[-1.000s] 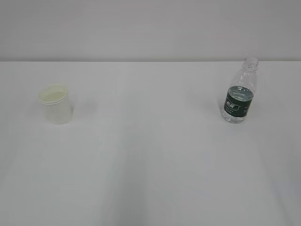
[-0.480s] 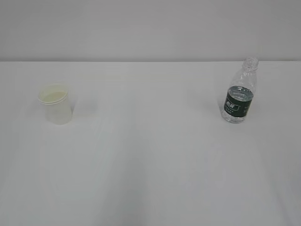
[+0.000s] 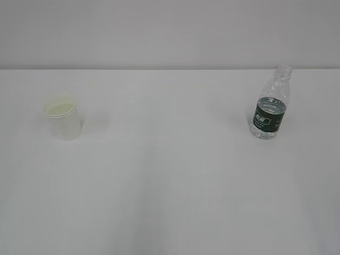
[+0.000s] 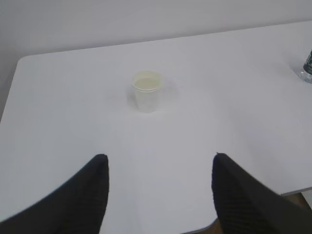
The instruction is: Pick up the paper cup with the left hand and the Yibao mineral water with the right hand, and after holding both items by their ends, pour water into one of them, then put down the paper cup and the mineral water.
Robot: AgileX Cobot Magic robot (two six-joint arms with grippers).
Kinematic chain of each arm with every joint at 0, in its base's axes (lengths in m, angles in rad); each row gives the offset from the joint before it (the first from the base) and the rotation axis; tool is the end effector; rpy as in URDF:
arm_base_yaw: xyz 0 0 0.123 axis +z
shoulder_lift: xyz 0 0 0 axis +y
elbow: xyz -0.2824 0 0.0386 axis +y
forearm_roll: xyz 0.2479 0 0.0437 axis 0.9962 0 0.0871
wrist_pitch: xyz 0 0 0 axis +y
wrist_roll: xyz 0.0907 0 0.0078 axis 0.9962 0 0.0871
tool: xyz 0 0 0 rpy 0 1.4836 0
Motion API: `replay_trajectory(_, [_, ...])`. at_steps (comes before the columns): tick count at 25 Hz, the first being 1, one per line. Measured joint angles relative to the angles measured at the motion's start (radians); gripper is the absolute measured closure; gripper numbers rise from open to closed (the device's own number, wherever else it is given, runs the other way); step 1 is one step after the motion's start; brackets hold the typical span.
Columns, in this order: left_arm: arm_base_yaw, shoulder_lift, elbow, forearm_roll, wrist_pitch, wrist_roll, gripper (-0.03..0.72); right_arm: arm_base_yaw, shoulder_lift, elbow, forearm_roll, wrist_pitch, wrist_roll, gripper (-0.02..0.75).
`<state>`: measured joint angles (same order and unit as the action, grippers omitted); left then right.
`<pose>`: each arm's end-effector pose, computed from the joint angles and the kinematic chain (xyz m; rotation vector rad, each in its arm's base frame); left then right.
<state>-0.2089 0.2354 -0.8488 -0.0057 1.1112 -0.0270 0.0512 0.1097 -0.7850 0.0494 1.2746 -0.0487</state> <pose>-0.0046 0.0005 0.3684 0.1811 1.9766 -0.1597 -0.0313 0.0027 0.3367 -0.1177 2.0791 0.0595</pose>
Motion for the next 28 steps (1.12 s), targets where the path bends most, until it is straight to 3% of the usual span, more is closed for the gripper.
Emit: replay_trajectory(28, [0.000, -0.209, 0.214, -0.006, -0.038, 0.000, 0.241, 0.000, -0.128, 0.119, -0.004, 0.002, 0.000, 0.186])
